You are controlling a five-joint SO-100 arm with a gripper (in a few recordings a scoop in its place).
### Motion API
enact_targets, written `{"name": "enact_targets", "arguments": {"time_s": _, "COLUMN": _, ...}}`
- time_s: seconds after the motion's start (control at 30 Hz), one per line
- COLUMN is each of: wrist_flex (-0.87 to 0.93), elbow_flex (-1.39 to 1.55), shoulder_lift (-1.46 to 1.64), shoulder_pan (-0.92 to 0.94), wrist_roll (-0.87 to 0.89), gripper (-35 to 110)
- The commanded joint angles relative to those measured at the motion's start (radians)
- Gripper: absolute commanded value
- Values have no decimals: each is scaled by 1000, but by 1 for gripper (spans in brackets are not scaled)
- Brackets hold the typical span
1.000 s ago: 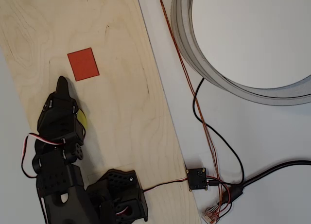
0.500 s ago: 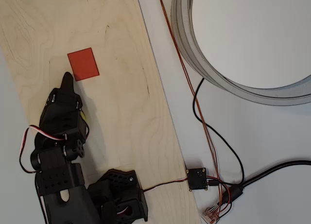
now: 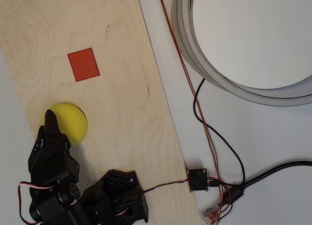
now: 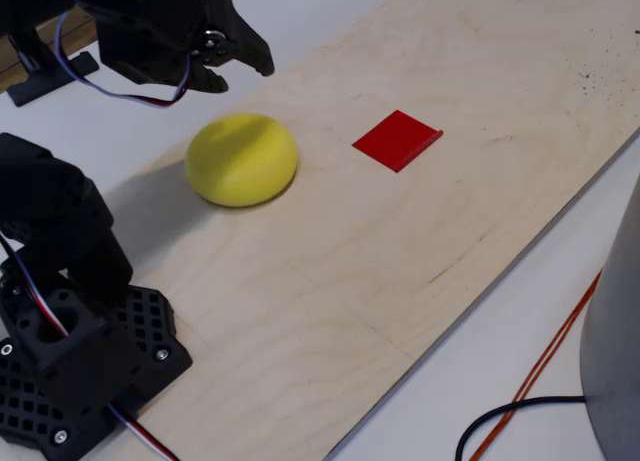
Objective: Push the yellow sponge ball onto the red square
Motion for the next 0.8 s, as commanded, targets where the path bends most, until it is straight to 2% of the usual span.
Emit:
{"name": "enact_targets", "arguments": {"time_s": 0.0, "wrist_flex": 14, "elbow_flex": 52, "shoulder_lift": 126, "shoulder_pan": -32, "wrist_roll": 28, "gripper": 17}}
{"name": "enact_targets", "arguments": {"time_s": 0.5, "wrist_flex": 126, "elbow_flex": 261, "shoulder_lift": 509, "shoulder_pan": -98, "wrist_roll": 28, "gripper": 17}}
{"name": "enact_targets", "arguments": {"time_s": 0.77, "wrist_flex": -2, "elbow_flex": 397, "shoulder_lift": 578, "shoulder_pan": -37, "wrist_roll": 17, "gripper": 17}}
